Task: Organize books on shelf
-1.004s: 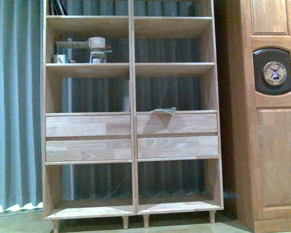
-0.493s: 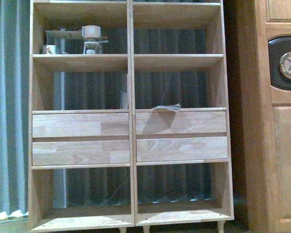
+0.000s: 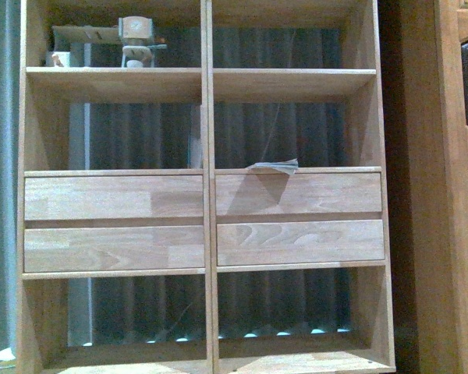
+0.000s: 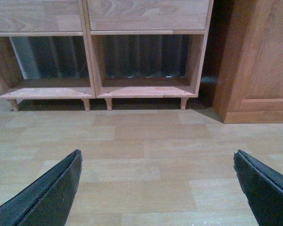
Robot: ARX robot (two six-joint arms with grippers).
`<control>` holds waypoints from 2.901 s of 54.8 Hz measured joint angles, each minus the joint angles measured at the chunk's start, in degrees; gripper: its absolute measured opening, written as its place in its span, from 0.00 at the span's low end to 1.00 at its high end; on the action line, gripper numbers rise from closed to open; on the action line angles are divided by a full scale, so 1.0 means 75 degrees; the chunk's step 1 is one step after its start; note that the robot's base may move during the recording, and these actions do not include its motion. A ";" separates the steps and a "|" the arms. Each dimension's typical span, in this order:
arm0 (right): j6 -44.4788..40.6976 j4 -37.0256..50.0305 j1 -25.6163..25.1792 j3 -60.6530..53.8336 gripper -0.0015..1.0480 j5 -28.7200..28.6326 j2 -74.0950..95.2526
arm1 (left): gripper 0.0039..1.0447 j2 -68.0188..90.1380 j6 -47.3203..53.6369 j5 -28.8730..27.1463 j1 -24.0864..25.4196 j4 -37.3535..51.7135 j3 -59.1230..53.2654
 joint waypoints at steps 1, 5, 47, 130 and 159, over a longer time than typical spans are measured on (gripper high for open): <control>0.0000 0.0000 0.0000 0.0000 0.93 0.0000 0.0000 | 0.93 0.0000 0.0000 0.0000 0.0000 0.0000 0.0000; 0.0000 0.0000 0.0000 0.0000 0.93 0.0000 0.0000 | 0.93 0.0000 0.0000 -0.0003 0.0000 0.0000 0.0000; 0.0000 0.0000 0.0000 0.0000 0.93 0.0000 0.0000 | 0.93 0.0000 0.0000 0.0000 -0.0003 0.0000 0.0000; 0.0000 0.0000 0.0000 0.0000 0.93 0.0000 0.0000 | 0.93 0.0000 0.0000 -0.0006 -0.0003 0.0000 0.0000; 0.0000 0.0000 0.0000 0.0000 0.93 0.0000 0.0000 | 0.93 0.0000 0.0000 -0.0003 -0.0003 0.0000 0.0000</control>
